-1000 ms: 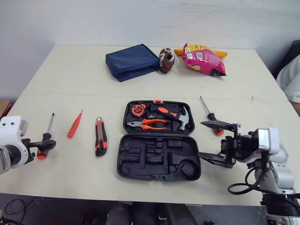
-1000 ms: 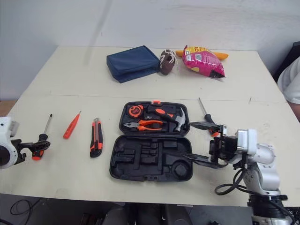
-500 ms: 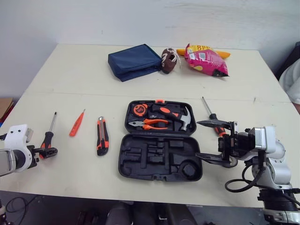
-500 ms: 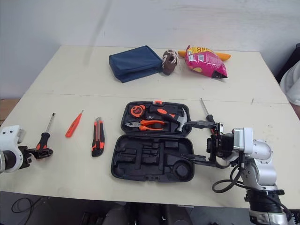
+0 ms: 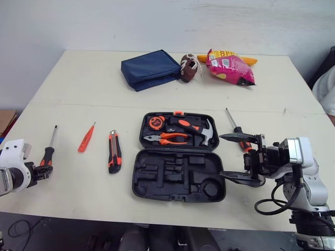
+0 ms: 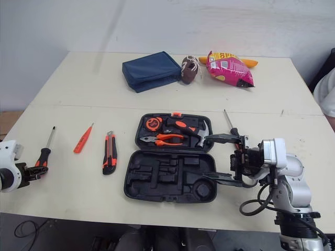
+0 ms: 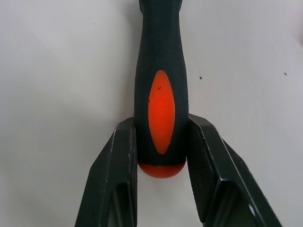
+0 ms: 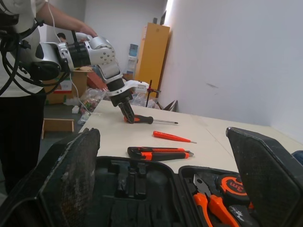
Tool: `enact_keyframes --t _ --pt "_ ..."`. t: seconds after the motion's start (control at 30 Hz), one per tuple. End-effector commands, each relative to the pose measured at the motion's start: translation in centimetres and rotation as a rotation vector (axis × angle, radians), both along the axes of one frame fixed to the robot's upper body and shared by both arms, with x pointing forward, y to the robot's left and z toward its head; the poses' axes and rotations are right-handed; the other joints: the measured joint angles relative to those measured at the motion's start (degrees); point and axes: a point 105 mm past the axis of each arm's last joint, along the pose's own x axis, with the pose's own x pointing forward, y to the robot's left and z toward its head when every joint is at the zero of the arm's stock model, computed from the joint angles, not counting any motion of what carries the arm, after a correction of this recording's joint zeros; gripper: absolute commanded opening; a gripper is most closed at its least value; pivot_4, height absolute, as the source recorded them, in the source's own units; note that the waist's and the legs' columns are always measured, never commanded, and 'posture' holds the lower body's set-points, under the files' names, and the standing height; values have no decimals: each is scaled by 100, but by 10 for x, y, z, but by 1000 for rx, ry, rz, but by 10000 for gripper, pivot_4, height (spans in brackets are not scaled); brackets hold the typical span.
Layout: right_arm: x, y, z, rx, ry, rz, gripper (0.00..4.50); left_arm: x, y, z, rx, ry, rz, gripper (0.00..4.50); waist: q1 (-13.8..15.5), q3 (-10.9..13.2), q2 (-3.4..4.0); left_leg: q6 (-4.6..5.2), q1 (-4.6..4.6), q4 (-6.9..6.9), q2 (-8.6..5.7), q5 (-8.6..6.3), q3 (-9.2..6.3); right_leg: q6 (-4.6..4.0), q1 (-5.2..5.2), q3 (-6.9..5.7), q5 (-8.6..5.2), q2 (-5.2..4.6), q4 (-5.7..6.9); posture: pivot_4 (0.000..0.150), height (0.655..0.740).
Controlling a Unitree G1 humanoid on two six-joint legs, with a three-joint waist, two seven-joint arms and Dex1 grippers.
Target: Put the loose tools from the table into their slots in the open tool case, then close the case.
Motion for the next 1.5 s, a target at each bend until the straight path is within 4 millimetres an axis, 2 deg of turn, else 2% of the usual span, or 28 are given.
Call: enact_keyframes --t 0.03,0.1,0.2,0.4,0.47,0.53,0.6,0.7,0.8,0.87,1.03,1.2,1.33,1.5 --pt "-5 -8 9 -11 -39 -22 45000 19 -11 69 169 -330 -179 7681 3 0 -21 -1 -7 1 0 0 -2 0 -4 -3 0 0 -1 1500 7400" --pt "-4 -12 5 -48 -40 -34 45000 22 -30 88 242 -416 -345 7681 5 -3 -26 -12 -17 4 0 6 -3 0 -7 -7 0 -4 -7 1500 7400" --pt "3 -24 3 -102 -46 -70 45000 22 -77 103 390 -472 -738 7681 3 -3 -25 -10 -20 4 -5 4 0 0 -5 -6 0 -11 -20 1500 7400" --pt "11 -34 -5 -170 -13 -84 45000 23 -149 88 509 -385 -1310 7680 3 5 -9 11 -17 -2 -7 -6 2 -4 -3 -5 0 -8 -24 1500 7400" --pt "12 -35 -7 -177 -8 -84 45000 23 -167 86 485 -375 -1414 7680 -5 7 -6 12 -18 -3 -5 -6 2 -5 -5 -4 0 -2 -24 1500 7400" --pt "13 -37 -9 -185 2 -88 45000 21 -193 86 424 -369 -1516 7680 -15 8 -4 11 -23 -2 -3 -5 3 -5 -9 0 0 2 -23 1500 7400" --pt "14 -38 -9 -187 6 -93 45000 20 -206 86 394 -350 -1566 7680 -13 8 -4 -6 -34 6 -3 6 3 -3 -14 0 0 4 -21 1500 7400" --pt "11 -41 -14 -195 29 -102 45000 18 -234 71 394 -190 -1676 7680 -7 9 -3 -9 -48 18 -3 8 1 5 -21 4 1 8 -19 1500 7400" --pt "9 -41 -17 -188 45 -111 45000 20 -257 68 404 -130 -1756 7680 15 9 -2 -9 -59 35 -3 9 -7 13 -22 8 0 16 -15 1500 7400" --pt "8 -41 -20 -187 51 -111 45000 21 -266 64 398 -83 -1777 7680 15 10 -1 -9 -64 48 -3 10 -9 16 -22 10 -1 18 -10 1500 7400" --pt "7 -39 -21 -177 56 -120 45000 37 -270 49 491 2 -1769 7680 -12 11 2 -14 -58 58 3 13 -5 19 -24 24 -4 29 4 1500 7400" --pt "5 -35 -19 -174 56 -125 45000 55 -277 43 566 10 -1749 7680 13 12 3 -12 -64 92 9 13 -8 18 -25 24 -5 33 21 1500 7400" --pt "4 -32 -18 -171 56 -126 45000 60 -282 42 587 9 -1746 7680 14 12 3 -7 -67 97 9 9 -8 19 -24 26 -5 32 23 1500 7400" --pt "2 -28 -16 -165 60 -129 45000 63 -278 39 620 38 -1736 7680 10 12 3 -7 -64 99 10 9 -8 19 -24 26 -6 32 27 1500 7400"
